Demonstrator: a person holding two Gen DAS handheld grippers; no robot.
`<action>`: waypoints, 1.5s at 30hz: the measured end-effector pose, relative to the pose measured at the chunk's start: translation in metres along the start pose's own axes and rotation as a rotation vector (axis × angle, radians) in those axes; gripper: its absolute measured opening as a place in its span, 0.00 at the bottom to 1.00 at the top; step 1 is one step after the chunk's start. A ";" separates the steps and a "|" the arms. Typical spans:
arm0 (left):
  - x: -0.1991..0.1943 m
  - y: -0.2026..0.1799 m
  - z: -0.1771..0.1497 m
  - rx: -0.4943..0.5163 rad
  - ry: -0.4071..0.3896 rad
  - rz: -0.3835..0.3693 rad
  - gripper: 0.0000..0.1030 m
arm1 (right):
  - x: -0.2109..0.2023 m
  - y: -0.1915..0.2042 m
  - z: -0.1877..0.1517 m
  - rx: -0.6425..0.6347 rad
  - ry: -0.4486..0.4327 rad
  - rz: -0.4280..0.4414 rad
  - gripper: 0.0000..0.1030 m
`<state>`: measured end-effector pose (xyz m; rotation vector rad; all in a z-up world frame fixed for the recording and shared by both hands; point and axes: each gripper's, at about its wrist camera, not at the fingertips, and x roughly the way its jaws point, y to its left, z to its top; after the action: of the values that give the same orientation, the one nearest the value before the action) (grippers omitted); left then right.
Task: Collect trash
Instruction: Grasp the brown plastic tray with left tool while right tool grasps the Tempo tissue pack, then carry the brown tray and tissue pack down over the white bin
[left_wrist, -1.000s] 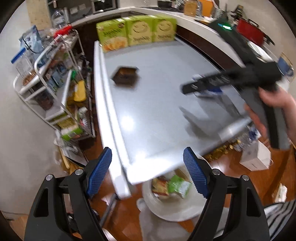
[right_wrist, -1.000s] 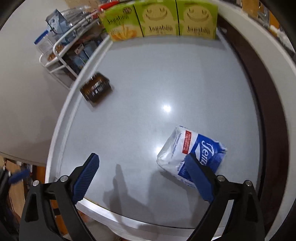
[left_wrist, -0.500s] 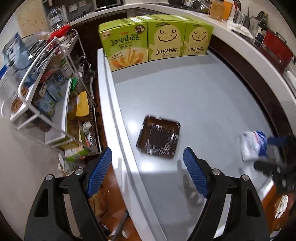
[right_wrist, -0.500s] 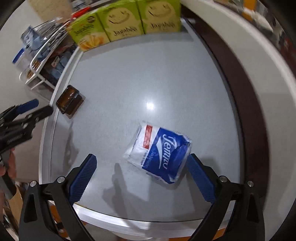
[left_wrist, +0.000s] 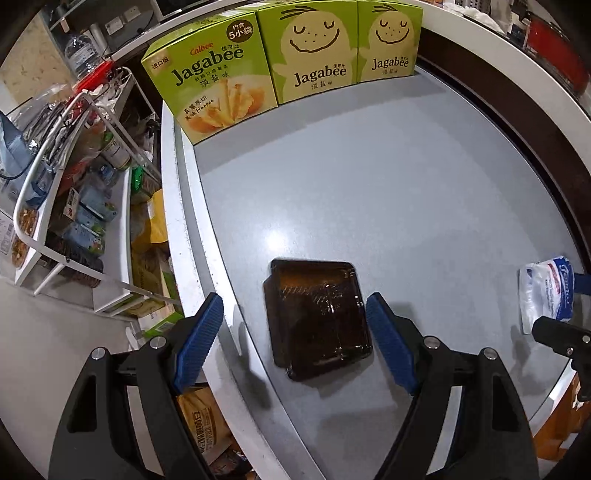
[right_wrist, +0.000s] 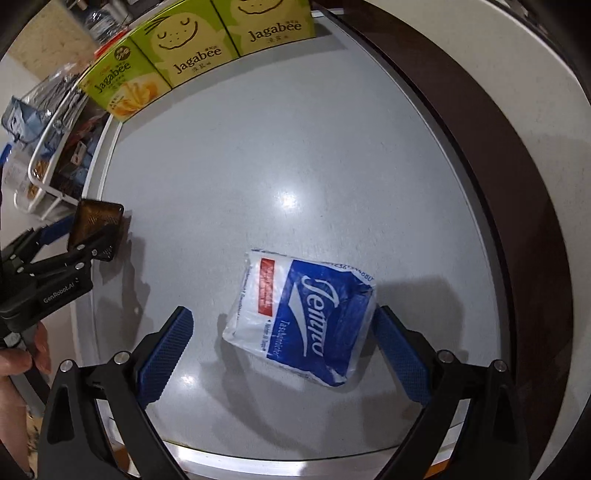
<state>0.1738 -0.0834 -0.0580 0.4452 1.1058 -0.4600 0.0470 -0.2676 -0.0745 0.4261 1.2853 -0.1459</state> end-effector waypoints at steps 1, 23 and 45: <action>0.001 0.000 0.001 -0.001 0.001 -0.005 0.78 | 0.001 -0.001 0.000 0.008 0.001 0.008 0.93; -0.003 -0.025 -0.011 -0.014 0.005 -0.142 0.70 | -0.007 0.007 0.002 -0.082 -0.030 -0.008 0.90; -0.009 -0.025 -0.023 -0.045 -0.011 -0.105 0.55 | -0.006 0.006 0.002 -0.061 -0.027 0.048 0.43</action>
<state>0.1397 -0.0904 -0.0613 0.3464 1.1305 -0.5278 0.0493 -0.2635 -0.0669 0.4009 1.2489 -0.0719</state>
